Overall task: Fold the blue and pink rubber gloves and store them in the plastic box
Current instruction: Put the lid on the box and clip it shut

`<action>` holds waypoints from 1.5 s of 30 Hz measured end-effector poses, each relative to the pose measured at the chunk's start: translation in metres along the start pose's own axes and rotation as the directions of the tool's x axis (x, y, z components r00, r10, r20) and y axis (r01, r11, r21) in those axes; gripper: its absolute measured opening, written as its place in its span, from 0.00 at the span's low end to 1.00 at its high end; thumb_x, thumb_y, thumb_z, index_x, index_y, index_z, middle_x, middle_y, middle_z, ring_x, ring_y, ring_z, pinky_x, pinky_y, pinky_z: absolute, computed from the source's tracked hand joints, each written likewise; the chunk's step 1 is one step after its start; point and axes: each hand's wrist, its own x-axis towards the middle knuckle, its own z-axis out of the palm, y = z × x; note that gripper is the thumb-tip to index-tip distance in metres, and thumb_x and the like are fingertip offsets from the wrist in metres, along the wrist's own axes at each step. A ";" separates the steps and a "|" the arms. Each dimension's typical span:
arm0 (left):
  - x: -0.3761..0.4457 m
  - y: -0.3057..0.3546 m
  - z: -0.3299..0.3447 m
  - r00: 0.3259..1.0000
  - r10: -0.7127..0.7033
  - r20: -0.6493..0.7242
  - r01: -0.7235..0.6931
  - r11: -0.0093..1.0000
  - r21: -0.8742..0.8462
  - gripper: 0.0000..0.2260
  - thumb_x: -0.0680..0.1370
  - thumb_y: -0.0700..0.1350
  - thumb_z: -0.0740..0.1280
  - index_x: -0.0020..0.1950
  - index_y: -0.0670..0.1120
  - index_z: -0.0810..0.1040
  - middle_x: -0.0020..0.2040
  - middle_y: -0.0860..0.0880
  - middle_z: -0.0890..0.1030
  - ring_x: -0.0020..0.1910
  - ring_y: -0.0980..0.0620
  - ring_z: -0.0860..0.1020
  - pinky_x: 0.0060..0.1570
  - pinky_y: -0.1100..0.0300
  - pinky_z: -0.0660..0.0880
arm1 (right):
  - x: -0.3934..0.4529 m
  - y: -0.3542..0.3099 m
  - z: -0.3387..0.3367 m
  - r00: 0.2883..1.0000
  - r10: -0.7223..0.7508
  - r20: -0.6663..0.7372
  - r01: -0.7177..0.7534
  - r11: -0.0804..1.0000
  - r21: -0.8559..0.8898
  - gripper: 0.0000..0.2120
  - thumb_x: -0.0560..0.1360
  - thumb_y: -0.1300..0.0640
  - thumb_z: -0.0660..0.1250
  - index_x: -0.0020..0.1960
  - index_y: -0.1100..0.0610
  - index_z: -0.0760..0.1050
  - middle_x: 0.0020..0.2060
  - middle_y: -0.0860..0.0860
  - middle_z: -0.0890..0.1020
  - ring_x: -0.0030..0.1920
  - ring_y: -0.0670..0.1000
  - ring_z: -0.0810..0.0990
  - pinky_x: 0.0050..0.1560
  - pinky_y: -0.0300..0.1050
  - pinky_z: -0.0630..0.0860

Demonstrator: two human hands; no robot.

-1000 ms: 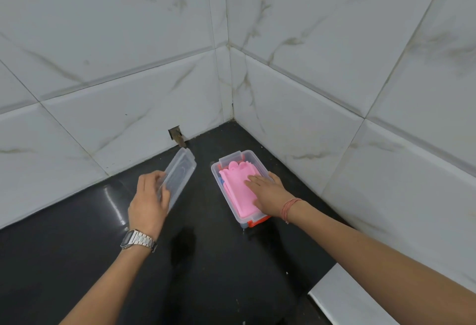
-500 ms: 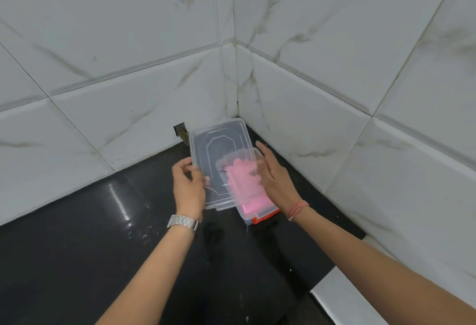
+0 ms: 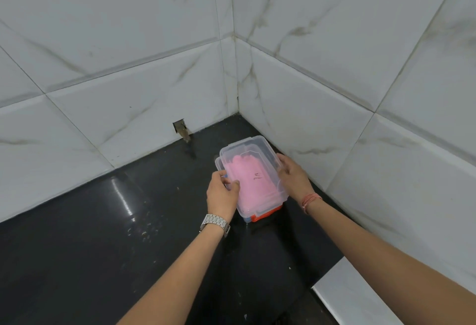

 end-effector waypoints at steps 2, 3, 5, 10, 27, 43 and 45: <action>-0.001 0.001 0.002 1.000 0.021 -0.017 -0.020 0.999 0.045 0.17 0.78 0.46 0.66 0.65 0.46 0.69 0.54 0.48 0.77 0.46 0.56 0.75 0.41 0.65 0.71 | 0.002 0.004 0.004 0.999 0.034 0.000 -0.034 0.999 0.004 0.21 0.81 0.58 0.56 0.73 0.52 0.65 0.69 0.50 0.72 0.68 0.53 0.71 0.68 0.53 0.68; -0.002 0.001 0.002 0.999 0.026 -0.026 -0.025 0.998 0.056 0.18 0.78 0.46 0.66 0.66 0.45 0.69 0.55 0.48 0.77 0.47 0.55 0.75 0.44 0.62 0.72 | 0.002 0.006 0.006 0.999 0.051 0.004 -0.051 0.999 0.007 0.21 0.81 0.59 0.55 0.74 0.52 0.65 0.70 0.50 0.71 0.69 0.53 0.70 0.69 0.52 0.67; -0.004 -0.001 0.001 0.998 0.038 -0.043 -0.035 0.997 0.065 0.19 0.78 0.46 0.66 0.67 0.45 0.68 0.56 0.47 0.76 0.48 0.54 0.75 0.46 0.60 0.72 | 0.001 0.008 0.009 0.998 0.065 0.020 -0.065 0.998 0.014 0.22 0.81 0.59 0.55 0.74 0.52 0.64 0.71 0.50 0.70 0.70 0.53 0.69 0.69 0.51 0.65; -0.010 -0.009 -0.002 0.997 0.039 -0.071 -0.035 0.998 0.061 0.16 0.77 0.46 0.68 0.63 0.45 0.71 0.57 0.48 0.75 0.40 0.58 0.74 0.42 0.62 0.71 | 0.000 0.008 0.015 0.999 0.033 0.034 -0.033 0.999 0.011 0.21 0.81 0.59 0.53 0.73 0.51 0.65 0.69 0.49 0.73 0.67 0.51 0.71 0.66 0.47 0.67; -0.003 -0.020 0.000 0.914 -0.364 0.179 0.405 0.789 -0.462 0.15 0.77 0.41 0.69 0.60 0.50 0.70 0.50 0.48 0.79 0.48 0.51 0.81 0.42 0.54 0.82 | 0.000 0.012 0.024 0.998 -0.003 0.055 0.014 0.978 -0.210 0.20 0.83 0.54 0.50 0.75 0.50 0.59 0.67 0.52 0.73 0.63 0.56 0.75 0.64 0.57 0.73; -0.070 -0.020 -0.014 0.716 -0.458 0.526 0.597 0.793 -0.123 0.17 0.75 0.57 0.69 0.41 0.43 0.78 0.32 0.48 0.81 0.25 0.53 0.78 0.26 0.64 0.74 | 0.004 -0.020 0.053 0.957 -0.256 0.140 0.290 0.775 -0.562 0.23 0.78 0.62 0.50 0.60 0.40 0.75 0.51 0.45 0.83 0.51 0.52 0.78 0.58 0.49 0.66; -0.076 -0.017 -0.015 0.749 -0.369 0.550 0.297 0.929 0.220 0.21 0.76 0.61 0.63 0.32 0.46 0.78 0.24 0.52 0.78 0.20 0.57 0.73 0.25 0.65 0.71 | 0.002 -0.023 0.059 0.927 -0.310 0.212 0.376 0.753 -0.541 0.22 0.79 0.61 0.52 0.59 0.41 0.76 0.52 0.44 0.83 0.52 0.50 0.78 0.62 0.48 0.66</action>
